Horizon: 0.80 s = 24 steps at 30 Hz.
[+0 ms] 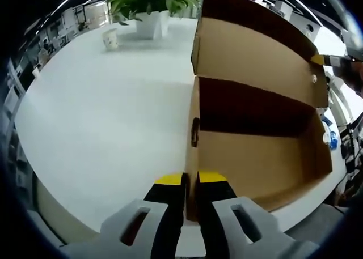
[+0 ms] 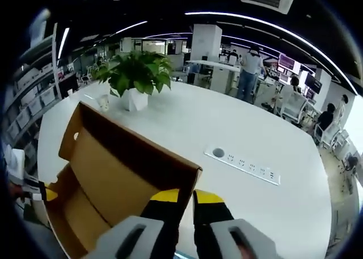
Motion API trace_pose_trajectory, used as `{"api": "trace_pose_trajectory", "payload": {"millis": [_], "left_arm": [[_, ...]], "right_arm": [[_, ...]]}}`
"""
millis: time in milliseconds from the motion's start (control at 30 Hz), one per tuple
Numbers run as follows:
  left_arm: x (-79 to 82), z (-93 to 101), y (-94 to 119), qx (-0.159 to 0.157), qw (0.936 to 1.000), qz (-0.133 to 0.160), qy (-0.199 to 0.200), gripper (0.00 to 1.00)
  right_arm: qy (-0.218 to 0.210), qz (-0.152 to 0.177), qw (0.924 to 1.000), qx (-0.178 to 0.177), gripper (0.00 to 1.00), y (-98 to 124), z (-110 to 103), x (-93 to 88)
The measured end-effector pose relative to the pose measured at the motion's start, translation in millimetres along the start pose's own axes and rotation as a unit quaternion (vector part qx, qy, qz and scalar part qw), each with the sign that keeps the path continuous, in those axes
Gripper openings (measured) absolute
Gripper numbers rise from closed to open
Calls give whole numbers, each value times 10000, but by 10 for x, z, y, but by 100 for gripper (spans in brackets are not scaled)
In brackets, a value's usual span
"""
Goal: Operate the shoe box by opening the lid, removing the specified soft item, and placing it in the target area until the item is outside and the box remains undamaged.
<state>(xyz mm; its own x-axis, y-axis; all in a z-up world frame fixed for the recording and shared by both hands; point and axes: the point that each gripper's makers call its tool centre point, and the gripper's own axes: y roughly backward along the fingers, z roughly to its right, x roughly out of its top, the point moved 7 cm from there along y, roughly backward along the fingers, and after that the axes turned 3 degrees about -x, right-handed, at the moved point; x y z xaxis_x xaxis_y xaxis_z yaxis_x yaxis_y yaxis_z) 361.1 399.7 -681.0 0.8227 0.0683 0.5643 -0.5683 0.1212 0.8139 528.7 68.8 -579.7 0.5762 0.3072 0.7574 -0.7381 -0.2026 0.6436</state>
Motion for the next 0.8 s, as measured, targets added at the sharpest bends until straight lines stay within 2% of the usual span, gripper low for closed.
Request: {"api": "trace_pose_trajectory", "payload": {"millis": [600, 800], "left_arm": [[-33, 15, -27, 40, 10000, -13, 32, 6], [-31, 15, -26, 43, 10000, -6, 47, 6]], "right_arm": [[-12, 416, 9990, 133, 3, 224, -30, -30], [136, 568, 9982, 115, 3, 349, -84, -55]]}}
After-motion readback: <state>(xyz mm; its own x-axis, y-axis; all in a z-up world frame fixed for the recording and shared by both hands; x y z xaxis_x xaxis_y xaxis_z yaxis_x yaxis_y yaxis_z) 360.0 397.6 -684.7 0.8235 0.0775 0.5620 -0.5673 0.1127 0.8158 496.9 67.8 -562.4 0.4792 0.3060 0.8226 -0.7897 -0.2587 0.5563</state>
